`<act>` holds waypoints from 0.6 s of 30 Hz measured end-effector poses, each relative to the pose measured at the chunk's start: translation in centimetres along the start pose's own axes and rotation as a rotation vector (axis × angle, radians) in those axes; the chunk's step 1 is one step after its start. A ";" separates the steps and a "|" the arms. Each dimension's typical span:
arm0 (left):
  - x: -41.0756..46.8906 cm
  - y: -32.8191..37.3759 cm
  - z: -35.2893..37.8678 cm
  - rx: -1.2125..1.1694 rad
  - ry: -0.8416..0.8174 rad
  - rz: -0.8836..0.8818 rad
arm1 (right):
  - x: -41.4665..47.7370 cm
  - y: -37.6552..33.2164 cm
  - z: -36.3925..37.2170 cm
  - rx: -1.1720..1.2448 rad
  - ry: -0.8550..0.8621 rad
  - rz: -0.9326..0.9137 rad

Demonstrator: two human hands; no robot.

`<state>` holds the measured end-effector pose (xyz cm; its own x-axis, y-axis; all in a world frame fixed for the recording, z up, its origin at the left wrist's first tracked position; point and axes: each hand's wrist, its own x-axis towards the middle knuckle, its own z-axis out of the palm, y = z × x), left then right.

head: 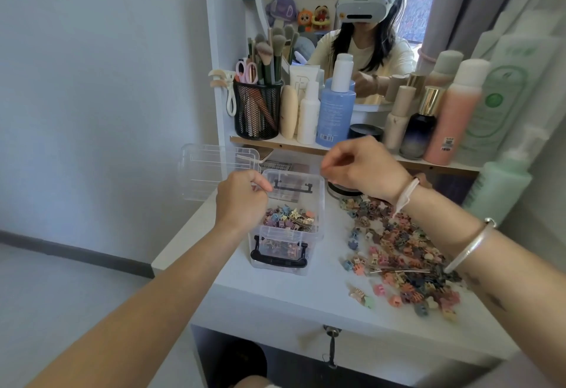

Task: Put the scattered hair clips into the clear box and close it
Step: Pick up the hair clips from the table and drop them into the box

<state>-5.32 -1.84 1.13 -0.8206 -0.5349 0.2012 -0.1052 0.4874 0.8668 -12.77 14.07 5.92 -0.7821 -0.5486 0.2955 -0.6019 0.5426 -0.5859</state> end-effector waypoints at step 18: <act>0.2 -0.2 0.1 -0.009 0.008 0.007 | -3.1 3.7 3.0 -0.505 -0.626 0.108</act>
<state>-5.53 -1.97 0.91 -0.8167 -0.5373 0.2105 -0.0948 0.4848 0.8695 -12.08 15.92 0.55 -0.6948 -0.6501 -0.3076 -0.6457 0.7523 -0.1312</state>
